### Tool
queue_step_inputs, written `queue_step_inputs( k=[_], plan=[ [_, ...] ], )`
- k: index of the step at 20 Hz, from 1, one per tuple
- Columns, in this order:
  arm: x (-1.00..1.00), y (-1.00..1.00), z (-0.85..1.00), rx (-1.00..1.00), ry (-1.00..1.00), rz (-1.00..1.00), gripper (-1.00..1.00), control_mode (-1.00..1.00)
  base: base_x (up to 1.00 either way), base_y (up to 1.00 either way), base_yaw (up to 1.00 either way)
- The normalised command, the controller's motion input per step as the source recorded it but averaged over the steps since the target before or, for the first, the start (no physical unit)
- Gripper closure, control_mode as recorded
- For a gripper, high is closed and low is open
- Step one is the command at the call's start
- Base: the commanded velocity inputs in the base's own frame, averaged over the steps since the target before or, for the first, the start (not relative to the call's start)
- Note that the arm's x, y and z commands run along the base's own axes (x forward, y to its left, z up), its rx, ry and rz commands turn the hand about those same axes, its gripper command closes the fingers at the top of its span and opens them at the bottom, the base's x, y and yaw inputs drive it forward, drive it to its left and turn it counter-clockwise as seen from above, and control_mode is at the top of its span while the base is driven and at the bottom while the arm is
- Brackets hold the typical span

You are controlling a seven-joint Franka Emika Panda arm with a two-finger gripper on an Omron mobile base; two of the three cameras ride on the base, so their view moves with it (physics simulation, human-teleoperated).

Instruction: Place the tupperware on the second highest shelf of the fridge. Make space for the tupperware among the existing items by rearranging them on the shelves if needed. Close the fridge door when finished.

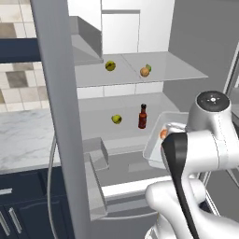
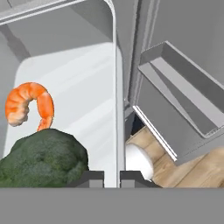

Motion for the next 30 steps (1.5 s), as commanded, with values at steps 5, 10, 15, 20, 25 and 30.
queue_step_inputs(
  k=[5, 10, 15, 20, 25, 30],
  plan=[
    [0.1, -0.43, -0.3, 0.03, 0.01, -0.25, 1.0, -1.0, 0.0, 0.0, 0.0],
    [0.27, -0.15, -0.01, 0.1, 0.01, -0.03, 1.0, -1.0, 0.0, 0.0, 0.0],
    [0.08, -0.02, -0.02, 0.08, 0.0, 0.0, 1.0, -1.0, 0.0, 0.0, 0.0],
    [0.0, 0.2, -0.18, 0.03, 0.0, 0.01, 1.0, -1.0, 0.0, 0.0, 0.0],
    [0.09, 0.03, -0.01, 0.05, 0.0, 0.01, 1.0, -1.0, 0.0, 0.0, 0.0],
    [0.18, -0.28, 0.0, 0.06, 0.0, -0.03, 1.0, -1.0, 0.0, 0.0, 0.0]
  ],
)
